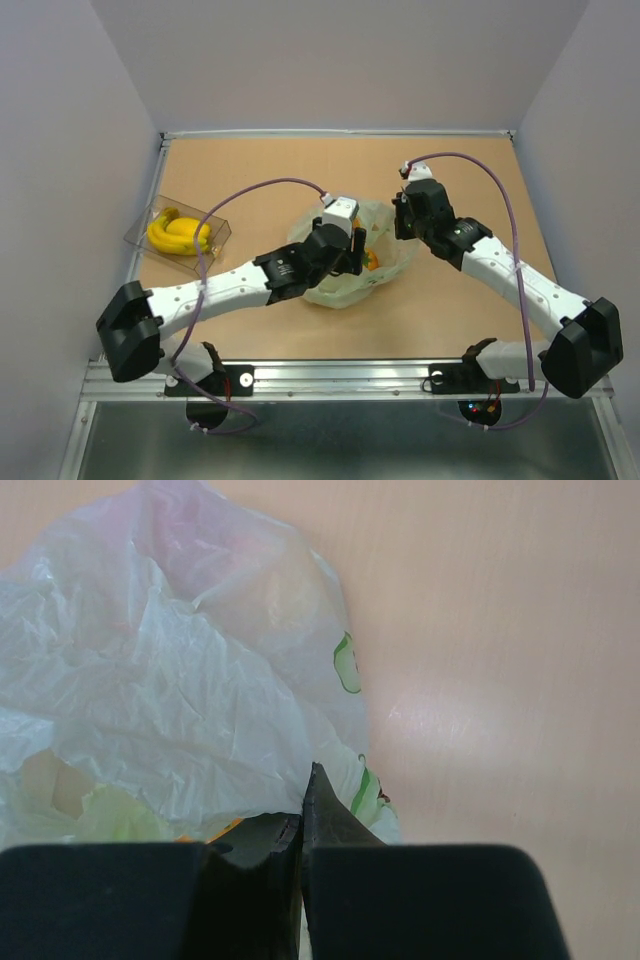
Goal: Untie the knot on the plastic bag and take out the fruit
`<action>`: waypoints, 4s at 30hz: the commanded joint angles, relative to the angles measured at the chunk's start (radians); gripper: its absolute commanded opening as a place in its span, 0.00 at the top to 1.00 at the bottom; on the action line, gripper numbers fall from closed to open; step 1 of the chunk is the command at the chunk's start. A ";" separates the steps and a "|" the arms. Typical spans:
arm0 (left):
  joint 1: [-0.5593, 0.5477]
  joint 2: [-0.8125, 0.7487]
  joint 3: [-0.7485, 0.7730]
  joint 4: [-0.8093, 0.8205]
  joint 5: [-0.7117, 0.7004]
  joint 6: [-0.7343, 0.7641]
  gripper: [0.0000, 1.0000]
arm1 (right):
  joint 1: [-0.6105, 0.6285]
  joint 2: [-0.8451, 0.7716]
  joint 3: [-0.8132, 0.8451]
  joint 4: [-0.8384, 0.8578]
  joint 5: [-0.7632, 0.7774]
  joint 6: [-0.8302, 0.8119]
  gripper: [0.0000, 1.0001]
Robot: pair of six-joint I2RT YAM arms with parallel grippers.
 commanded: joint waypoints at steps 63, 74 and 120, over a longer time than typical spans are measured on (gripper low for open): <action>-0.014 0.276 0.148 0.029 -0.022 -0.013 0.61 | -0.002 0.066 -0.014 0.019 0.052 0.075 0.99; 0.177 -0.025 0.130 -0.086 0.159 0.035 0.63 | -0.007 0.132 0.017 0.016 0.118 0.060 0.99; 1.251 0.398 0.246 0.027 -0.014 0.130 0.44 | -0.007 0.057 -0.020 0.000 -0.128 0.038 0.99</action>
